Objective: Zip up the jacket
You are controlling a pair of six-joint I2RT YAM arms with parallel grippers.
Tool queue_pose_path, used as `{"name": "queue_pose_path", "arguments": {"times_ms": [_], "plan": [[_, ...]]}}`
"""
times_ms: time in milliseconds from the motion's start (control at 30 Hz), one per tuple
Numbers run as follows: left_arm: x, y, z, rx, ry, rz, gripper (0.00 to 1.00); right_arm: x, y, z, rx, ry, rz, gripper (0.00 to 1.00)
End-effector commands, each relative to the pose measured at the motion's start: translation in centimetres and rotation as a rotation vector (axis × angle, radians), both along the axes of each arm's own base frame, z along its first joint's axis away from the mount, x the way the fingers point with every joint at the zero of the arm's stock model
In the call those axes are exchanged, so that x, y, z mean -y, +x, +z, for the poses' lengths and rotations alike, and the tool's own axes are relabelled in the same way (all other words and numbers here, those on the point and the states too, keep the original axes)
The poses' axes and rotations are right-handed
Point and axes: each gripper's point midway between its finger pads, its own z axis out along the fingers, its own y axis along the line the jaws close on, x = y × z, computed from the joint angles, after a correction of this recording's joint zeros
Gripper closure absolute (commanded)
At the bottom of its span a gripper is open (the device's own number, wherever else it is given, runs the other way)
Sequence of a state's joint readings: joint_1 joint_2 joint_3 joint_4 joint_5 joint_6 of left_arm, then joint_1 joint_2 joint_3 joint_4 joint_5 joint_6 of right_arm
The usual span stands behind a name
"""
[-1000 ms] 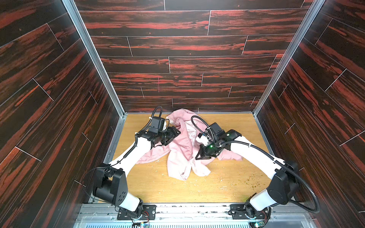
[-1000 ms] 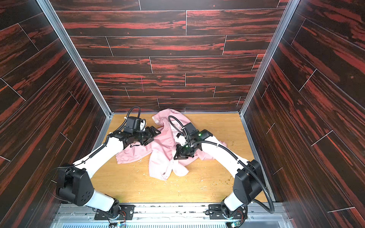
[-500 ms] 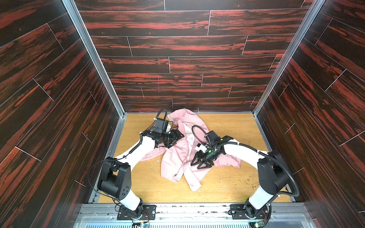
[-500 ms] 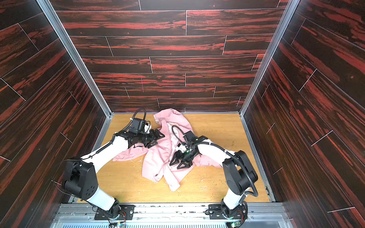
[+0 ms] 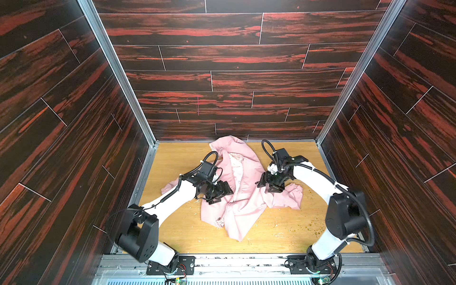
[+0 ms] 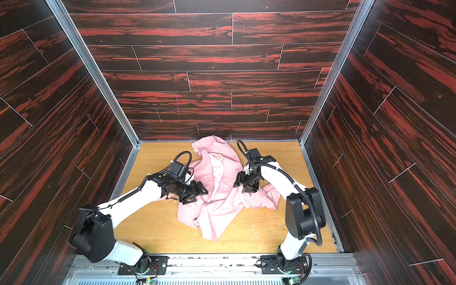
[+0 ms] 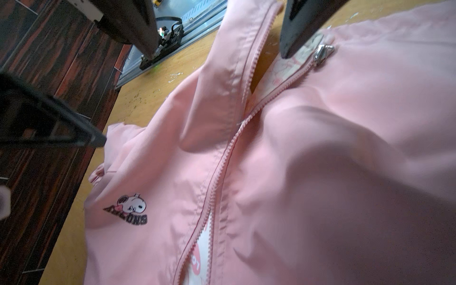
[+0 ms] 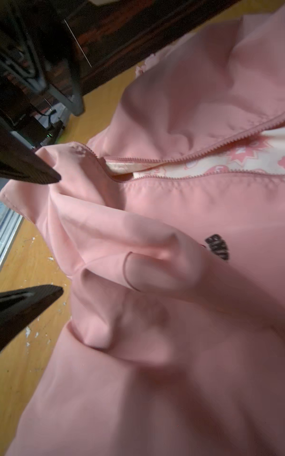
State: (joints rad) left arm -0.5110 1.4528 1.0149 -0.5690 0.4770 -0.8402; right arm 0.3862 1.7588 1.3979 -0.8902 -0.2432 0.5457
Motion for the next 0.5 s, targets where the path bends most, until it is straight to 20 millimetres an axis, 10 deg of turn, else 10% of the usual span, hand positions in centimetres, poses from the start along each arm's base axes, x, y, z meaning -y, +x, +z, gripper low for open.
{"name": "queue_pose_path", "arguments": {"times_ms": [0, 300, 467], "plan": [[-1.2, -4.2, -1.3, -0.085, 0.026, -0.044, 0.19, 0.7, 2.0, -1.4, 0.008, -0.098, 0.009, 0.32], [-2.0, -6.3, -4.3, -0.108, 0.032, -0.017, 0.20, 0.4, 4.7, -6.7, -0.070, -0.172, 0.028, 0.42], [-2.2, -5.9, -6.1, -0.130, 0.063, 0.015, 0.28, 1.5, 6.1, -5.8, -0.045, -0.191, 0.010, 0.82]]}}
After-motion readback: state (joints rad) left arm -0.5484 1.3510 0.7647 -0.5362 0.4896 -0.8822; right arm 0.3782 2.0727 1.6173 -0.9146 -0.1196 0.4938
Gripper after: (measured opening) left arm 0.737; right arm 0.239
